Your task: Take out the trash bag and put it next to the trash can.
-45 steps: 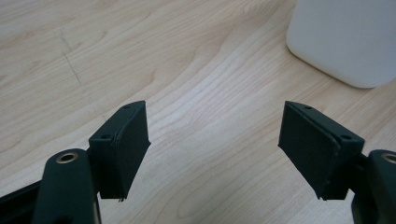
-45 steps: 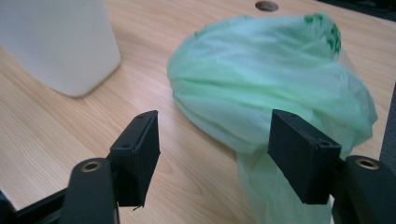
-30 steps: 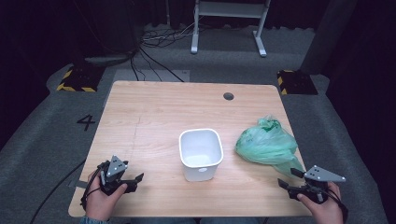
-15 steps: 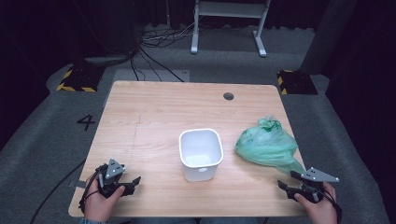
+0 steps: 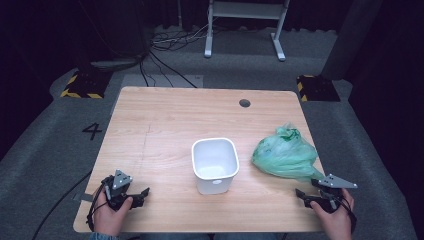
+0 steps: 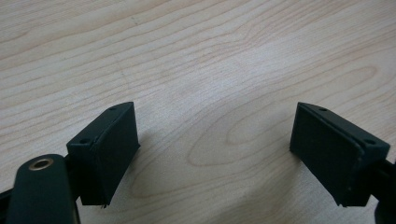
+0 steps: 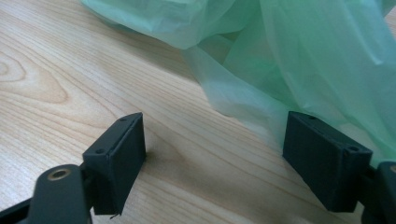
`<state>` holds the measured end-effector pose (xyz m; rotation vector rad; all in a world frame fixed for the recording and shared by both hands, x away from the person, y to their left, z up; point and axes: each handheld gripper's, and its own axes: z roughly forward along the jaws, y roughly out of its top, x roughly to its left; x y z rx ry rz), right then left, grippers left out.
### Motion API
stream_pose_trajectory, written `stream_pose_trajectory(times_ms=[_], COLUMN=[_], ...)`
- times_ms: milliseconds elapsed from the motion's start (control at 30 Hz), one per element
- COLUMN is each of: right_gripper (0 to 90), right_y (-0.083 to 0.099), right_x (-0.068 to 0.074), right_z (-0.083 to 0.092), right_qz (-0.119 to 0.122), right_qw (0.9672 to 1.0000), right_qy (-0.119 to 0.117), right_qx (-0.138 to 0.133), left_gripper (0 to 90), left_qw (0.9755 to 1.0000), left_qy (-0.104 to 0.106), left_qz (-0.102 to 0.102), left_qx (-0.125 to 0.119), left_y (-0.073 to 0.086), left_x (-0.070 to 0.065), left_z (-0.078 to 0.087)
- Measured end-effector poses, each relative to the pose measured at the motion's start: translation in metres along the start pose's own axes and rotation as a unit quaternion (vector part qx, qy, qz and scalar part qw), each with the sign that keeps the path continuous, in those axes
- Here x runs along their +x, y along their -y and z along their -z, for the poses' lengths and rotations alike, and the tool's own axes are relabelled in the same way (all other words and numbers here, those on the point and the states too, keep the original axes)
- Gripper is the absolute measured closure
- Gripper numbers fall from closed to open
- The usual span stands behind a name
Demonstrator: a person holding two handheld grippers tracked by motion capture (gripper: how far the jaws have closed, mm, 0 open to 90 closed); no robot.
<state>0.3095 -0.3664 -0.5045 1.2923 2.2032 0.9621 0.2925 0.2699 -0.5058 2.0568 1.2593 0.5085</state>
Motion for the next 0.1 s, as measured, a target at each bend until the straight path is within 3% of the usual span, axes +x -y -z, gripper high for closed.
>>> stream_pose_trajectory(times_ms=[100], right_gripper=[20.1], right_y=[-0.0002], right_x=[0.0002], right_z=[-0.0002], right_qz=[0.001], right_qw=[1.0], right_qy=[0.001], right_qx=[0.001], left_gripper=[14.7], left_qw=[1.0], left_qy=[0.002], left_qz=[0.0], left_qx=[0.0], left_y=[-0.0001], left_x=[0.0002], left_z=[-0.0002])
